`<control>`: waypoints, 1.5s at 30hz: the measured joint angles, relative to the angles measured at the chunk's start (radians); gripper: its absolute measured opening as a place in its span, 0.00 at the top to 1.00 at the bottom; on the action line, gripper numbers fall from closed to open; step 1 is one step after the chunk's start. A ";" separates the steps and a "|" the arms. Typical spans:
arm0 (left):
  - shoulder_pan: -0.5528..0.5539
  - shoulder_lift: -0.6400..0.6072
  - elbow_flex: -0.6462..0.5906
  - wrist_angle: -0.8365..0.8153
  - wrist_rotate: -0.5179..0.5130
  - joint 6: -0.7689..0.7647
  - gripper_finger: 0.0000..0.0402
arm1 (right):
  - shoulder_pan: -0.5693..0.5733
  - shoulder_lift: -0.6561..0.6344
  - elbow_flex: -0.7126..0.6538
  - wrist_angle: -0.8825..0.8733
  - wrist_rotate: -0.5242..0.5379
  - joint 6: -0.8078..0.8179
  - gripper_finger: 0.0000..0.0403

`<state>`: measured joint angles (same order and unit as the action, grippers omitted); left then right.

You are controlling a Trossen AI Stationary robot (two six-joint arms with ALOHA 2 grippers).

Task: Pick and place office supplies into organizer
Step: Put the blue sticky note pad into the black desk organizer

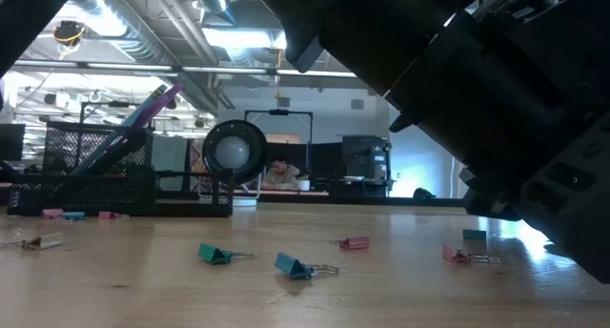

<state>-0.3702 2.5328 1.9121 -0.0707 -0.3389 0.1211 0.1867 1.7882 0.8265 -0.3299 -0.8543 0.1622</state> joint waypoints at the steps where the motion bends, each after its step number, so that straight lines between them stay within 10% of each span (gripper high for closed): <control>1: 0.000 0.000 0.000 0.000 0.000 0.000 1.00 | 0.000 0.000 0.000 0.000 0.000 0.001 0.40; 26: 0.005 0.000 0.000 -0.010 -0.011 -0.010 1.00 | 0.000 0.000 0.001 -0.004 0.066 0.018 0.41; 45: 0.005 0.000 -0.001 -0.010 -0.015 -0.008 1.00 | 0.001 0.000 0.001 -0.005 0.064 0.058 0.73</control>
<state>-0.3653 2.5332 1.9114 -0.0803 -0.3542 0.1136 0.1879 1.7878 0.8276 -0.3347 -0.7904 0.2203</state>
